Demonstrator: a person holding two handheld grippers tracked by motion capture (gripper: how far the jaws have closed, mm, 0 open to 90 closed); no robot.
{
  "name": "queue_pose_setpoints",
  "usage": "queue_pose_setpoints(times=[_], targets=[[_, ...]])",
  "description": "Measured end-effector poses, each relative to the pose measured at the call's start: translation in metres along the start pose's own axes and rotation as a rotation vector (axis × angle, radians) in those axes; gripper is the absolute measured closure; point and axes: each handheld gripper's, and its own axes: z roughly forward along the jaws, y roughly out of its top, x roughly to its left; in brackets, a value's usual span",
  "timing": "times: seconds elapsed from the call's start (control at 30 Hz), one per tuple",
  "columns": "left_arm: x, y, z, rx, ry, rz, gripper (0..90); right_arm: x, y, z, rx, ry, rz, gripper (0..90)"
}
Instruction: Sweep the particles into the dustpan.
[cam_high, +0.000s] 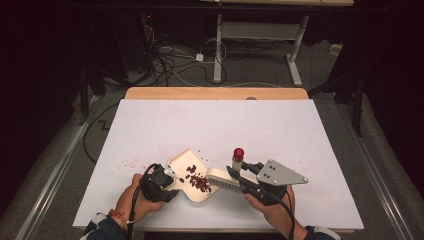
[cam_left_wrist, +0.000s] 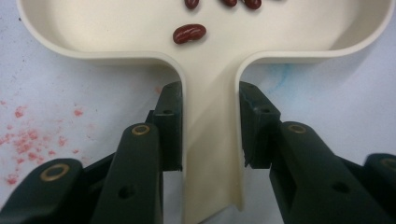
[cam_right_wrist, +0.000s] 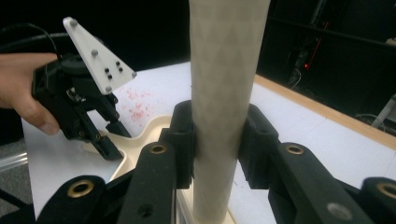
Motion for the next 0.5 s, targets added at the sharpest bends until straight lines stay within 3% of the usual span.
queue_pose_setpoints(times=[0.27, 0.4, 0.5], targets=[[0.002, 0.000, -0.001, -0.011, -0.008, -0.019, 64.0, -0.016, 0.006, -0.006, -0.043, -0.040, 0.013, 70.2], [0.006, -0.001, -0.001, -0.015, -0.020, -0.038, 64.1, -0.029, 0.007, 0.007, -0.055, -0.073, 0.005, 70.2], [0.010, -0.002, -0.001, -0.017, -0.015, -0.053, 64.0, -0.040, 0.010, 0.025, -0.038, -0.089, -0.022, 70.2]])
